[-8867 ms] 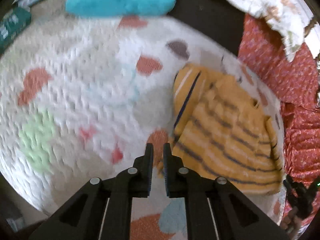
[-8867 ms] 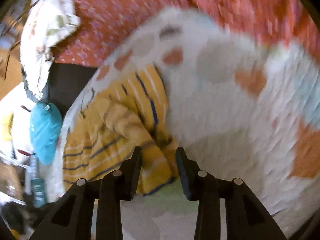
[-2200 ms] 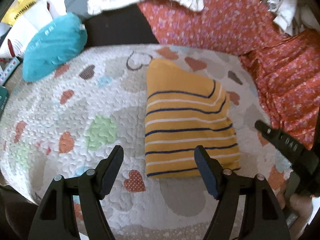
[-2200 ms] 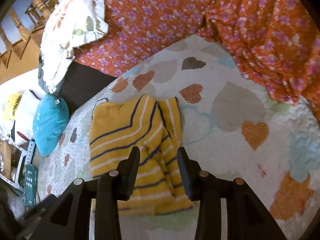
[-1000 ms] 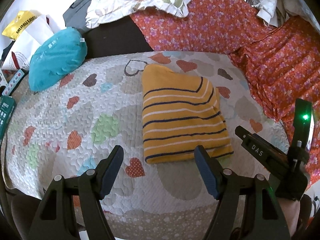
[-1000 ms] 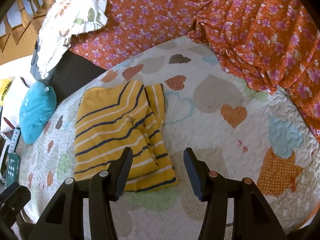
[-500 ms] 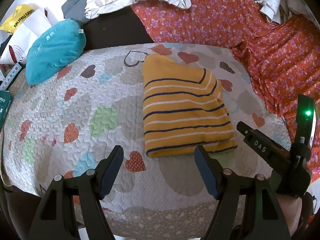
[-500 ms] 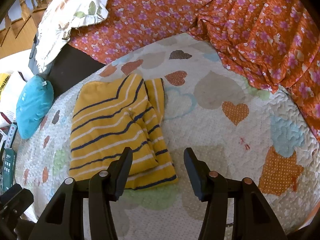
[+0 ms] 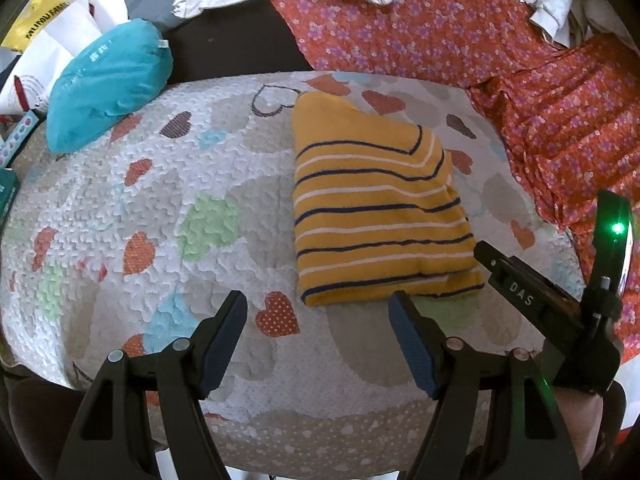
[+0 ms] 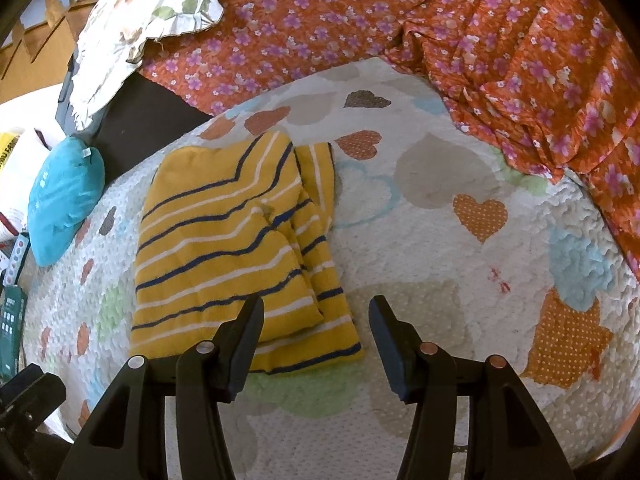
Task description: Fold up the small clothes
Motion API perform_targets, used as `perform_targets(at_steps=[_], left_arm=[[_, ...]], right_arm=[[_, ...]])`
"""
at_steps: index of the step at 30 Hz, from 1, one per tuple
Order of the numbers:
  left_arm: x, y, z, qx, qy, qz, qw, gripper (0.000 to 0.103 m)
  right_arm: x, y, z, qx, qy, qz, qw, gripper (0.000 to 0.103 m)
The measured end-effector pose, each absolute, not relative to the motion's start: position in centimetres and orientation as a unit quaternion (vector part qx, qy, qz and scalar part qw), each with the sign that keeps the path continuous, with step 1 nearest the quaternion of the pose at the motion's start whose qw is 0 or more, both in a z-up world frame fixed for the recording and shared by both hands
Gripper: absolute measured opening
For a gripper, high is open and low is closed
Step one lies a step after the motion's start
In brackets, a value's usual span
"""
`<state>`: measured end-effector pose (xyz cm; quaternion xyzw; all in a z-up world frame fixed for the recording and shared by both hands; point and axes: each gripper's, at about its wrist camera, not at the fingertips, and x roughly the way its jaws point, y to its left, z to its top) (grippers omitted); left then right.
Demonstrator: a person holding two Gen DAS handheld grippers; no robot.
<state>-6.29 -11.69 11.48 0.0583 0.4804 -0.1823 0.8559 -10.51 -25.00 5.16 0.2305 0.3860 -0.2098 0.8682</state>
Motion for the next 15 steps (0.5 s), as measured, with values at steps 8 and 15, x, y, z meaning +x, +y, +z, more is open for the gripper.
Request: perform_targets(at_steps=[8,15], left_arm=[[-5.9,-13.7,11.0,0.078,0.482,-0.237,0.840,0.072],[-3.4,-16.0,10.2,0.103,0.491,-0.276,0.820,0.072]], right_arm=[[-10.6,-26.0,4.4,0.239,0.389,-0.237,0.858,0.060],[-10.8,-27.8,4.4,0.267,0.378,-0.267,0.845,0.060]])
